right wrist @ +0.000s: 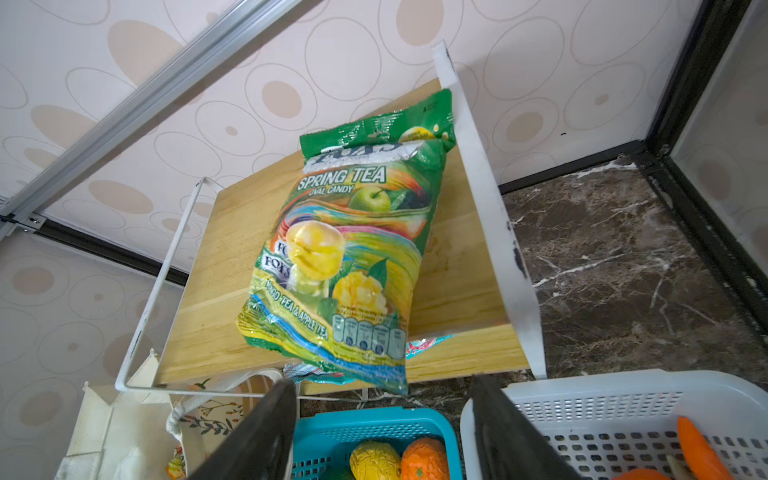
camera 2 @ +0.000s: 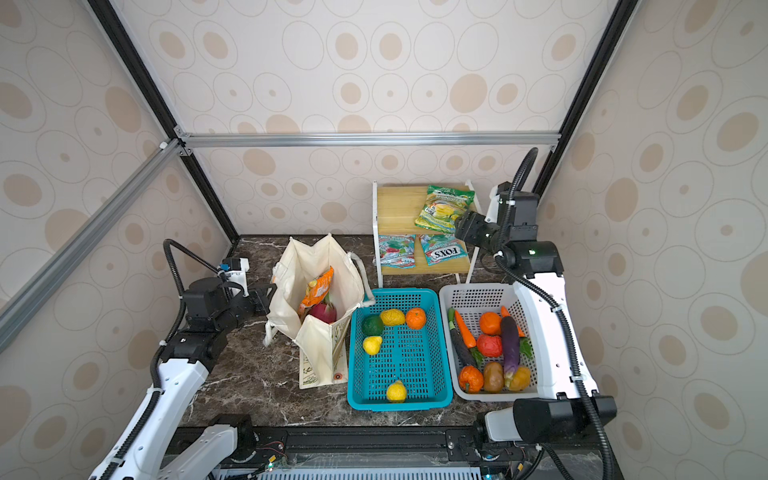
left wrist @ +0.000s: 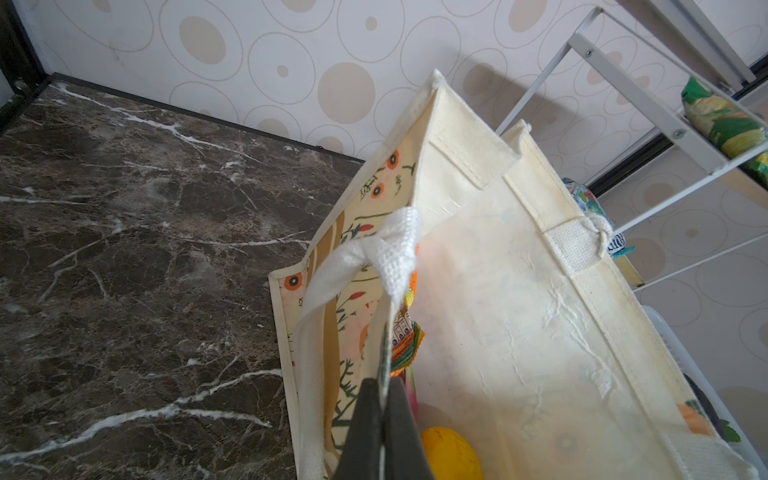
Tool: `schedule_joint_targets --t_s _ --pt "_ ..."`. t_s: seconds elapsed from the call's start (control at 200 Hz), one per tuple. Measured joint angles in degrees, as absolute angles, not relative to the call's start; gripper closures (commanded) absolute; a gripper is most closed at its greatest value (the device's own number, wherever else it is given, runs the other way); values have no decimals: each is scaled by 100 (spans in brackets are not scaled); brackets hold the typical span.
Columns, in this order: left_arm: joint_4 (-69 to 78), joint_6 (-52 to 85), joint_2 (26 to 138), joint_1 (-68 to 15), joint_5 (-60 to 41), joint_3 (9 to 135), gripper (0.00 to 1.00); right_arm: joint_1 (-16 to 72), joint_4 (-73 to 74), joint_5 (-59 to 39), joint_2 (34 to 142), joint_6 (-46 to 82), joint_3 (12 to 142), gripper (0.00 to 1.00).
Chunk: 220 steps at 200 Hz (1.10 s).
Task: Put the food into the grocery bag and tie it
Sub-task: 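Close the right gripper on the top of the Spring Tea bag, then pull the Spring Tea bag off the shelf and carry it over the tote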
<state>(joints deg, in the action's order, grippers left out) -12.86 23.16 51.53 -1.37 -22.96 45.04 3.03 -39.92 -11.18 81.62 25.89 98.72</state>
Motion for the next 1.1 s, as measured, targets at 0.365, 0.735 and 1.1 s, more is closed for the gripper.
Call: schedule_joint_targets --t_s 0.365,0.735,1.1 --pt "-1186 2340 5142 -137 -2303 4392 100 287 -3824 -1584 8582 2790 9889 51" --pt "-1164 2340 5142 -137 -2298 4370 100 287 -3804 -1634 8648 2840 9957 99" --pt "-1138 2366 5120 -137 -2287 4338 100 397 -3896 -1975 8648 2871 10342 100"
